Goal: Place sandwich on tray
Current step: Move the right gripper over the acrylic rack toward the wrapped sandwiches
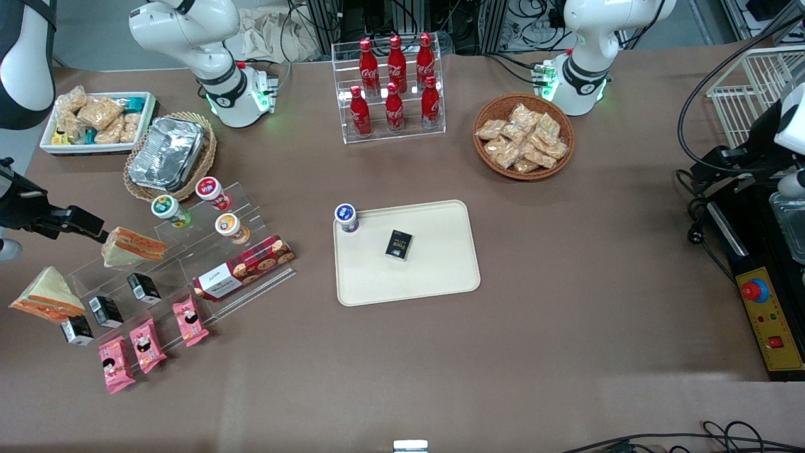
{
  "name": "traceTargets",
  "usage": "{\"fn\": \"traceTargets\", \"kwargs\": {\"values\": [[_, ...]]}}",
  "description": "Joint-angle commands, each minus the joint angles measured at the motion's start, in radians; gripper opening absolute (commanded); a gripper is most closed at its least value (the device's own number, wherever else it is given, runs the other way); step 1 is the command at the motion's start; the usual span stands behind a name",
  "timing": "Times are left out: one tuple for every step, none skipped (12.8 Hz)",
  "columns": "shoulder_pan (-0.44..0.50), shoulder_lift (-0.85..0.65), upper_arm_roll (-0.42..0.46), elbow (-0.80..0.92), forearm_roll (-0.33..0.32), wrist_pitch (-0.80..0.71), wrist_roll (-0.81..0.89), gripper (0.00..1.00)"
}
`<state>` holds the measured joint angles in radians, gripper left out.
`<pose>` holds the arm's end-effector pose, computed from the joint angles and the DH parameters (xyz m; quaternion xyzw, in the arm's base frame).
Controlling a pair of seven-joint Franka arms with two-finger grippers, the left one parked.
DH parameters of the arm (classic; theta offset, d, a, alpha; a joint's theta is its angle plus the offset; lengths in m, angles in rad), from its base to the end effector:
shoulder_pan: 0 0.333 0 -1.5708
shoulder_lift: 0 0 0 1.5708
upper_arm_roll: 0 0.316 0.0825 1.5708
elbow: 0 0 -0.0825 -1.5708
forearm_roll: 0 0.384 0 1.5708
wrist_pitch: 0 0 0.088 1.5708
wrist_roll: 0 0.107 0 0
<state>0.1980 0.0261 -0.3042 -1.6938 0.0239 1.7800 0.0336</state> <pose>0.5739 -0.0572 0.5705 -0.9969 0.0718 -0.0309 0.0067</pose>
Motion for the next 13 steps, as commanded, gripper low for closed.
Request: {"fn": "traceTargets", "kwargs": {"values": [[0.001,-0.011,0.003,-0.006,-0.015,-0.002,0.028,1.00],[0.003,-0.008,0.003,-0.003,-0.016,0.001,0.025,1.00],[0.003,-0.006,0.003,-0.001,-0.018,0.004,0.026,1.00],[0.003,-0.006,0.003,-0.001,-0.018,0.006,0.025,1.00],[0.003,-0.003,0.003,-0.001,-0.018,0.009,0.013,1.00],[0.003,0.003,0.003,0.002,-0.018,0.009,0.011,1.00],[0.000,0.005,0.005,0.002,-0.019,0.010,0.008,1.00],[-0.002,0.006,0.005,0.003,-0.016,0.010,0.002,1.00],[-0.003,0.011,0.005,0.009,-0.018,0.012,-0.021,1.00],[-0.006,0.024,0.002,0.019,-0.018,0.012,-0.035,1.00],[-0.008,0.037,0.000,0.022,-0.019,0.012,-0.047,1.00],[-0.008,0.037,0.000,0.023,-0.016,0.012,-0.069,1.00],[-0.009,0.037,-0.003,0.023,-0.009,0.018,-0.090,1.00]]}}
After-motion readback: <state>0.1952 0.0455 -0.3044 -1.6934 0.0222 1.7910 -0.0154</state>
